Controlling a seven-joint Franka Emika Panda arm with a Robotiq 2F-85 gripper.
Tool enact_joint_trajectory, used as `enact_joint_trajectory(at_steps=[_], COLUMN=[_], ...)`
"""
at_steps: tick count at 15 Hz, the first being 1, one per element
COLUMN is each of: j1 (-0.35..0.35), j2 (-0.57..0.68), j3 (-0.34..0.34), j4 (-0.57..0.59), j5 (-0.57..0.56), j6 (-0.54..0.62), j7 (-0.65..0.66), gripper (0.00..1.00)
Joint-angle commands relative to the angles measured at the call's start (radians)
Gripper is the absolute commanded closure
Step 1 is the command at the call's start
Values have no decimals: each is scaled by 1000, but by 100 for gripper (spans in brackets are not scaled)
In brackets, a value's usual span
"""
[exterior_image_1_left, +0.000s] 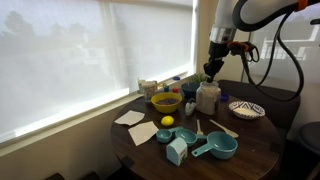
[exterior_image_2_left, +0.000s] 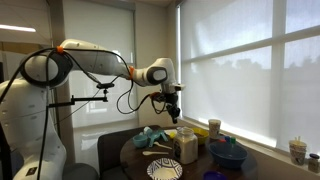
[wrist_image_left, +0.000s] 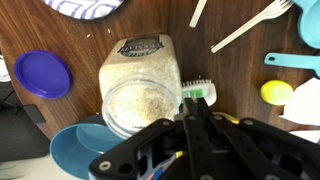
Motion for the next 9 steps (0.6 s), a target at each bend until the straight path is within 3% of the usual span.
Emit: enact_joint_trajectory(at_steps=[1,5,9], j1=[26,48,51], j2=[-51,-76,-84], j3=[15,23,34], j4=[-53,-122,-227], j5=[78,184,209], j6=[-87,-132,-102], j7=[41,44,66], gripper=[99,99,99])
